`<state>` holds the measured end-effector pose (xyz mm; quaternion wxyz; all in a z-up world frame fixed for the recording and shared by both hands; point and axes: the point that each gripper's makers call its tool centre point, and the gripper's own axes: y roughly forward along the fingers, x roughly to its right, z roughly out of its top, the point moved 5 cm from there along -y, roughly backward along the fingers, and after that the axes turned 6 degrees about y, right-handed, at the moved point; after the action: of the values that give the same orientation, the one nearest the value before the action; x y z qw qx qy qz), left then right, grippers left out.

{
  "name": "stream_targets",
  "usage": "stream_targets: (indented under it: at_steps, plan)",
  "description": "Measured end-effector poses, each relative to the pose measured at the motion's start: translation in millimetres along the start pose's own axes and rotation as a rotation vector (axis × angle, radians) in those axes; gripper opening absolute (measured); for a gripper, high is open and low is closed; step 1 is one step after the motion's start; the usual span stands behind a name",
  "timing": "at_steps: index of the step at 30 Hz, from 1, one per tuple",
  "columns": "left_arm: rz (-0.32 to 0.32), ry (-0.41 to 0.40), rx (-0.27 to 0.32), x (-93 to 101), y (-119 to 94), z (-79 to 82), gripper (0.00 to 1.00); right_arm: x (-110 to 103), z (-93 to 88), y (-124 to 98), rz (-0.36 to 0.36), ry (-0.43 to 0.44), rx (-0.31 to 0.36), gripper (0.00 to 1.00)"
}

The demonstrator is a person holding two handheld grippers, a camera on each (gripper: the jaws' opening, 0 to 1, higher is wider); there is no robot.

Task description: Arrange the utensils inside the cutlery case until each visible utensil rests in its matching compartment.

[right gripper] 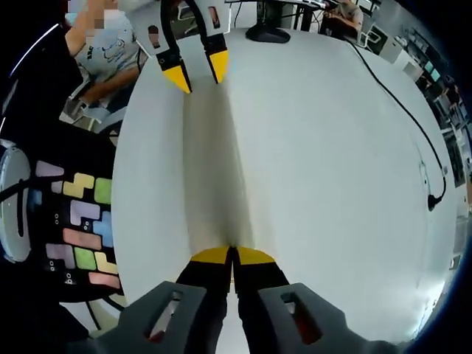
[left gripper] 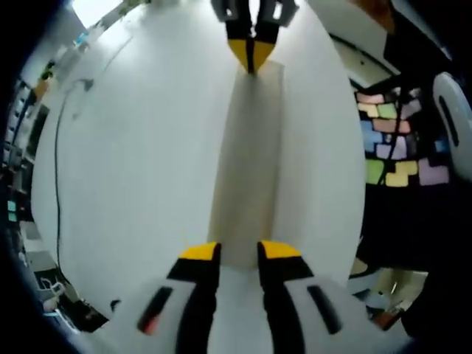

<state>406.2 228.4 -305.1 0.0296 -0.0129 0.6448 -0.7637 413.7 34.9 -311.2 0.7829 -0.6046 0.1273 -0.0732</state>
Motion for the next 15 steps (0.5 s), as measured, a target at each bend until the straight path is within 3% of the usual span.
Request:
stream_targets:
  at_steps: [7,15]
  plan:
    - [-0.009,0.014,-0.026,-0.5,0.6,0.2,0.22,-4.7,1.0,0.9,-0.041,-0.063,-0.014,0.0]
    - [-0.005,0.026,-0.003,0.2,0.7,-1.1,0.22,-4.1,0.2,0.7,-0.046,-0.052,0.001,0.0]
